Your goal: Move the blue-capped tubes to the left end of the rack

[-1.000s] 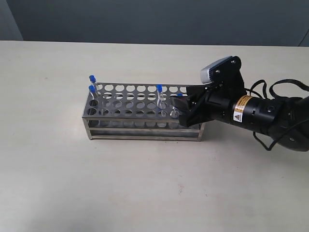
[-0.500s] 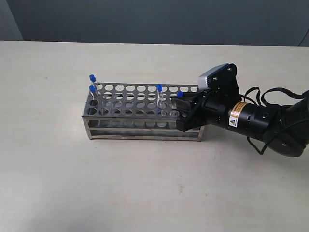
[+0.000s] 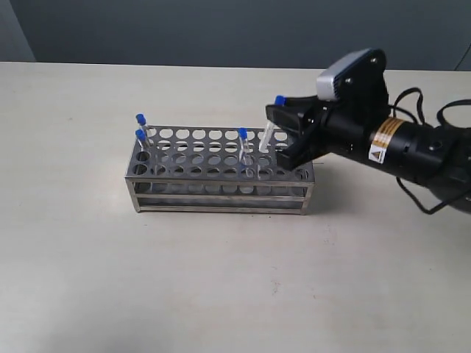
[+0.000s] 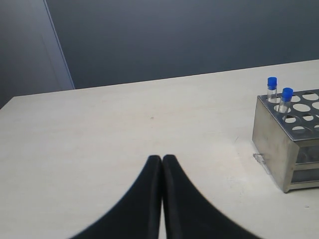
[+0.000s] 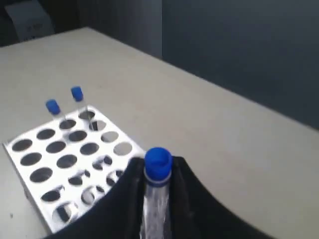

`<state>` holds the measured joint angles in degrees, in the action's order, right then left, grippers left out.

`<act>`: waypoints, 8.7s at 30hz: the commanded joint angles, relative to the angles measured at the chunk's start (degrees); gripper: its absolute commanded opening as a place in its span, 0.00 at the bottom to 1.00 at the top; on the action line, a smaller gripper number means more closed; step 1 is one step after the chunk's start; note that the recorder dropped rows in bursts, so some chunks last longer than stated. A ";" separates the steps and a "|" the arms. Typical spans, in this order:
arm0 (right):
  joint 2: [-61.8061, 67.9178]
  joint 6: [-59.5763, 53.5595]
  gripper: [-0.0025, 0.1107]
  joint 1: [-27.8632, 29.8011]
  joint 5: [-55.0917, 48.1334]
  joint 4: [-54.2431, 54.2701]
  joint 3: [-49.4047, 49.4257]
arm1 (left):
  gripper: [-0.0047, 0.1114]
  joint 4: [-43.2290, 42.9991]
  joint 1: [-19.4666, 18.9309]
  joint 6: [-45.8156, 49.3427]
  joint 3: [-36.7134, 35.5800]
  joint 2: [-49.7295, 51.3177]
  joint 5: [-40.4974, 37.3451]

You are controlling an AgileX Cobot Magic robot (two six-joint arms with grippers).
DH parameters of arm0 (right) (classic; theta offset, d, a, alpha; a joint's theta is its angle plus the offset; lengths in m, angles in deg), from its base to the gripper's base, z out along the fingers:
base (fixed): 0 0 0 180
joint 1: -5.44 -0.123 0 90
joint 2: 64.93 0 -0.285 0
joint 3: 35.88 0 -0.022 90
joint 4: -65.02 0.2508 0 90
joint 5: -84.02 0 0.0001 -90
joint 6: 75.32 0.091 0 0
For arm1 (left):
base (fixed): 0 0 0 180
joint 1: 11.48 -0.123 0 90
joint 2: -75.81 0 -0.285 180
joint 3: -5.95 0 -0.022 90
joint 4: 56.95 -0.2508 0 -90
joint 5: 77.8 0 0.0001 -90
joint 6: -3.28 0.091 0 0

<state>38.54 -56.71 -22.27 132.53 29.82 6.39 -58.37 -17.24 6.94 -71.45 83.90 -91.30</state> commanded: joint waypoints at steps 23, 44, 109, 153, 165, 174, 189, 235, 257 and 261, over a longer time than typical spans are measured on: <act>16.60 8.35 0.03 -20.05 -16.32 -6.89 -33.56 | 0.05 0.07 0.23 -0.03 0.18 -0.30 0.19; 13.16 11.21 0.03 -23.72 -19.86 -14.14 -33.89 | 0.05 0.07 0.23 -0.03 0.18 -0.30 0.19; 7.97 9.41 0.45 -8.26 -21.30 -1.65 -15.95 | 0.05 0.07 0.23 -0.03 0.18 -0.30 0.19; 0.76 -0.67 0.02 -20.54 -17.91 5.17 -18.13 | 0.05 0.07 0.23 -0.03 0.18 -0.30 0.19; 8.68 -0.67 0.02 -25.84 -18.18 4.61 -26.62 | 0.05 0.07 0.23 -0.03 0.18 -0.30 0.19; 13.16 0.20 0.02 -26.06 -17.89 4.44 -27.14 | 0.05 0.07 0.23 -0.03 0.18 -0.30 0.19; 17.84 -0.13 0.02 -26.06 -15.63 4.00 -28.19 | 0.05 0.07 0.23 -0.03 0.18 -0.30 0.19; 16.17 1.87 0.02 -26.06 -32.78 2.17 -32.16 | 0.05 0.07 0.23 -0.03 0.18 -0.30 0.19; 20.84 2.55 0.32 -26.06 -26.31 2.17 -32.16 | 0.05 0.07 0.23 -0.03 0.18 -0.30 0.19; 20.44 2.64 0.32 -26.06 -26.09 2.17 -32.16 | 0.05 0.07 0.23 -0.03 0.18 -0.30 0.19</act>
<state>59.39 -54.09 -48.73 105.70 32.19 -26.11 -58.37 -17.24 6.94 -71.45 83.90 -91.30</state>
